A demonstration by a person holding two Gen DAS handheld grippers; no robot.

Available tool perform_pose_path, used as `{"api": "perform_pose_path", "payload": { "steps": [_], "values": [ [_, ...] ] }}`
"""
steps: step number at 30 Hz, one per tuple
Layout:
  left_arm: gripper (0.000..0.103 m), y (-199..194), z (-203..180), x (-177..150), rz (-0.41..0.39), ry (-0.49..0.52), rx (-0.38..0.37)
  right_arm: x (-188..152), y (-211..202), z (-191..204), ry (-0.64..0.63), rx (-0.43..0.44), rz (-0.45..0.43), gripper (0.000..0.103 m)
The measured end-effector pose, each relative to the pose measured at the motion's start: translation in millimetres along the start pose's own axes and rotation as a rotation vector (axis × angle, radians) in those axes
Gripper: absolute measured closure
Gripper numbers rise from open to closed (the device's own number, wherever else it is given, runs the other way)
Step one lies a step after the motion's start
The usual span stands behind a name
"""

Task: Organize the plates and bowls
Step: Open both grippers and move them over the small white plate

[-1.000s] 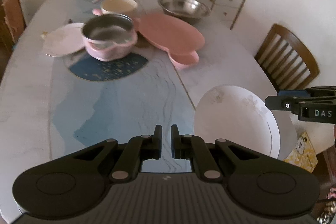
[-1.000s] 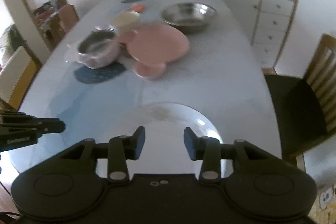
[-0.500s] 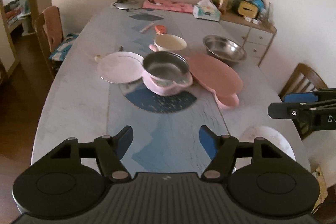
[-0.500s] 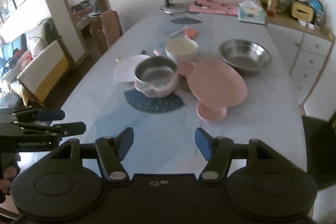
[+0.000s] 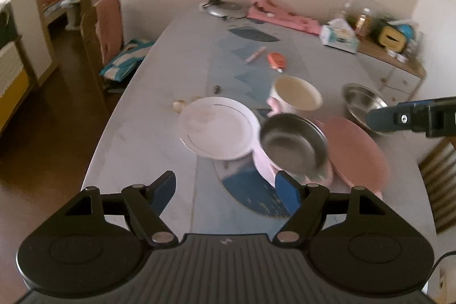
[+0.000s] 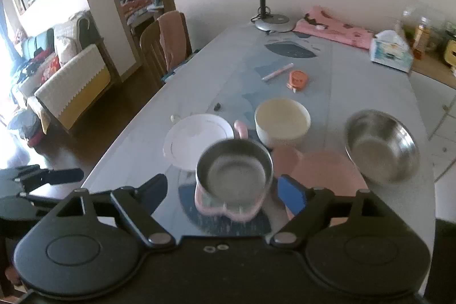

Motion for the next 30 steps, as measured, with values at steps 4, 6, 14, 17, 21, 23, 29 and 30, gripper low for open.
{"api": "perform_pose_path", "payload": {
  "steps": [4, 6, 14, 17, 21, 23, 29, 30],
  "values": [
    [0.027, 26.2, 22.8, 17.0, 0.015, -0.062, 0.023, 35.2, 38.2, 7.0, -0.031, 0.032, 0.033, 0.014],
    [0.027, 39.9, 32.0, 24.4, 0.025, -0.071, 0.042, 50.5, 59.1, 10.1, -0.05, 0.038, 0.049, 0.013],
    [0.027, 101.5, 69.2, 43.1, 0.081, -0.173, 0.089, 89.7, 148.9, 25.3, -0.114, 0.046, 0.147, 0.013],
    [0.027, 122.2, 76.8, 43.8, 0.11, -0.2, 0.091, 92.6, 181.9, 28.7, -0.121, 0.058, 0.2, 0.017],
    [0.027, 143.5, 83.1, 41.6, 0.138, -0.228, 0.091, 93.1, 219.6, 31.7, -0.12, 0.072, 0.268, 0.026],
    [0.027, 152.9, 88.0, 40.5, 0.151, -0.255, 0.085, 93.4, 235.0, 34.6, -0.126, 0.082, 0.297, 0.03],
    [0.033, 173.5, 102.1, 32.9, 0.183, -0.335, 0.084, 83.8, 268.0, 41.9, -0.162, 0.104, 0.384, 0.042],
    [0.036, 176.2, 103.8, 31.5, 0.189, -0.349, 0.08, 81.9, 271.9, 41.4, -0.164, 0.103, 0.397, 0.042]
  ]
}}
Point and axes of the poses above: each gripper's, at about its wrist camera, not at the fingertips, and y roughly the way its jaws point, z to its left, x to its top, the point moved 8 cm from there along y, roughly the way its jaws point, and after that the axes turned 10 degrees about -x, right-handed, at the moved point
